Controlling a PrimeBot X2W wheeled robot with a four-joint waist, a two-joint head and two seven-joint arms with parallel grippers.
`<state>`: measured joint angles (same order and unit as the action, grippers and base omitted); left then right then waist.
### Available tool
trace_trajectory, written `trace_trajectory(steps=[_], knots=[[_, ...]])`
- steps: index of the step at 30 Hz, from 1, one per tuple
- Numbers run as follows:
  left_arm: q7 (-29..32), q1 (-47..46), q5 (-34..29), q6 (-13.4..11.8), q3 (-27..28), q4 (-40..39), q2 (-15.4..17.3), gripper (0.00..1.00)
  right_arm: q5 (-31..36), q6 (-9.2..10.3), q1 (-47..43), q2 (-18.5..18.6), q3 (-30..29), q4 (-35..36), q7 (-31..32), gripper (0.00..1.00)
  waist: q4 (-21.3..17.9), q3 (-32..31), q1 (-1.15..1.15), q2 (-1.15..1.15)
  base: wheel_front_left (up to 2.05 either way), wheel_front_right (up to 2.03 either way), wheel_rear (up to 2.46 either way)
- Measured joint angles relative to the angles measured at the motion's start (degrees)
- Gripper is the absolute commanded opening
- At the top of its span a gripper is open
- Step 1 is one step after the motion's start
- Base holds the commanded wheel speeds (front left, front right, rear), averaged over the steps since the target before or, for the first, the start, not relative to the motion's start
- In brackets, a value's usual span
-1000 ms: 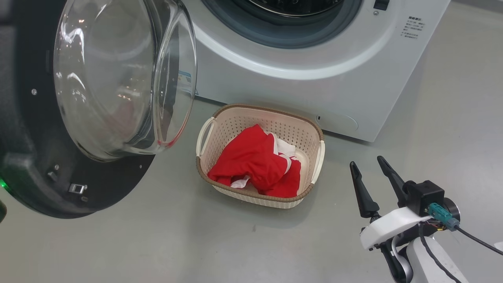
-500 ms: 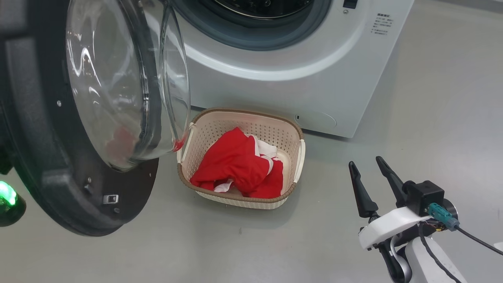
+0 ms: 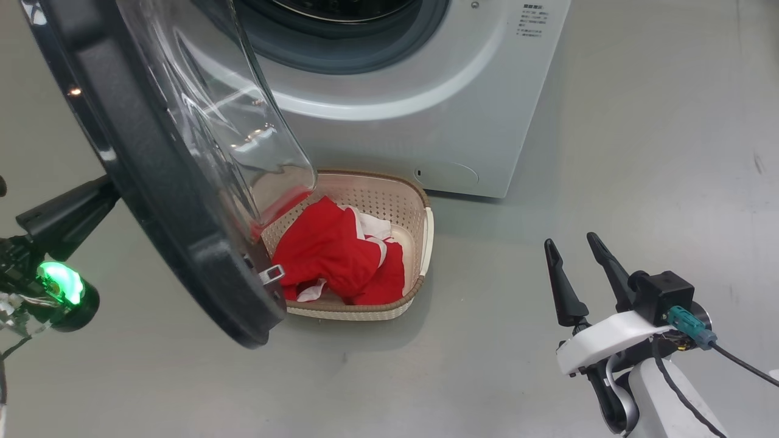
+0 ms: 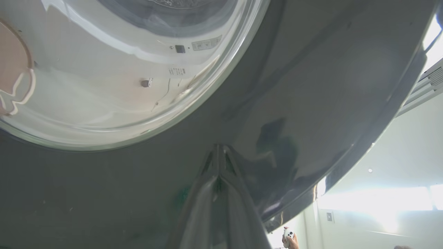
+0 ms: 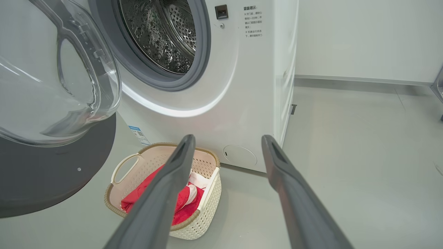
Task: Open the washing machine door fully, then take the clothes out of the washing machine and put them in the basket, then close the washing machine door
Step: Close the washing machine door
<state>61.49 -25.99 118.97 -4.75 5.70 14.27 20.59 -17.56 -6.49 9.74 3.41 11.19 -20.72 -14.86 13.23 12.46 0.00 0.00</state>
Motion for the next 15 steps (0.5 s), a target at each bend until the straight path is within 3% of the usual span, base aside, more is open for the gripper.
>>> trace_trajectory(steps=[12,15], knots=[[-2.97,-0.13,0.54,0.10,0.21,-3.39,-3.49,0.00,-0.55,0.01,0.43,-0.13,0.09,0.04,0.00,1.00,-4.87,0.21,0.00,0.00,0.00,0.00,0.00],[-4.75,-0.15,0.35,1.10,1.41,-3.45,-3.86,0.00,-0.59,0.02,0.44,-0.15,0.10,0.08,0.00,1.00,-6.43,0.21,0.00,0.00,0.00,0.00,0.00]])
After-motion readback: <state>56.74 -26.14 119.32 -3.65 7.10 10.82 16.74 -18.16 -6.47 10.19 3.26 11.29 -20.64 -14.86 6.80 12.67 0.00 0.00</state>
